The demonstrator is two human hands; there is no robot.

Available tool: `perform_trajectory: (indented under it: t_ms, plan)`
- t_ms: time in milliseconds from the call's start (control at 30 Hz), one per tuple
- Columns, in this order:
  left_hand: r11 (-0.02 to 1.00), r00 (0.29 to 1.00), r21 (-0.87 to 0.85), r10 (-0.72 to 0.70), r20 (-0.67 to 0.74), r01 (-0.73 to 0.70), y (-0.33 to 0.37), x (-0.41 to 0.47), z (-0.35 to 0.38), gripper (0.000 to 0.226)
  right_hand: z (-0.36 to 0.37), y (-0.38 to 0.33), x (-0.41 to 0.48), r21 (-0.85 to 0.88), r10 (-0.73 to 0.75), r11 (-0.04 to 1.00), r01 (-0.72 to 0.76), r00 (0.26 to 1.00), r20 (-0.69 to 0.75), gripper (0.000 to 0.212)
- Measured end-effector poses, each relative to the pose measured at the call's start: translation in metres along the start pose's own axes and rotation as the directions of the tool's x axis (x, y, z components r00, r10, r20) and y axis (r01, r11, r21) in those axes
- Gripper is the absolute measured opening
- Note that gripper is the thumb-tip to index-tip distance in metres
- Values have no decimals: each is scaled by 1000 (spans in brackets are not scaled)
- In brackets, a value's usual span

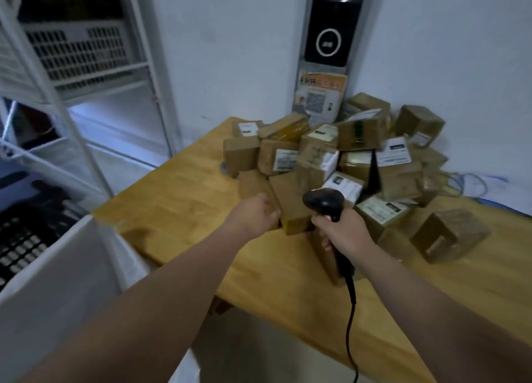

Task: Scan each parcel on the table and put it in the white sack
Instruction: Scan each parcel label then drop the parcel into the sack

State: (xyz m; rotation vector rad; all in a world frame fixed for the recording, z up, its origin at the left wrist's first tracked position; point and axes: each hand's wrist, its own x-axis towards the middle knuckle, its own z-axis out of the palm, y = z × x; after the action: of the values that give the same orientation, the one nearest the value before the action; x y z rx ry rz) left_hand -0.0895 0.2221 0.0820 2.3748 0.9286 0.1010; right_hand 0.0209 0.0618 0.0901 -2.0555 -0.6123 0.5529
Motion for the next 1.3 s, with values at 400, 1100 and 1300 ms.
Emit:
perform_trajectory:
  t_ms: [400, 1100, 1300]
  plan:
    - [995, 998, 97, 18, -61, -12, 111, 75, 65, 89, -104, 55, 57, 176, 102, 981, -76, 985, -141, 23]
    - [824, 993, -560, -116, -14, 88, 101, 60, 88, 83, -79, 72, 43, 554, 116, 832, 25, 969, -219, 32]
    - [346, 967, -909, 24, 255, 231, 110, 50, 72, 105, -78, 47, 29, 707, 15, 702, 89, 990, -140, 29]
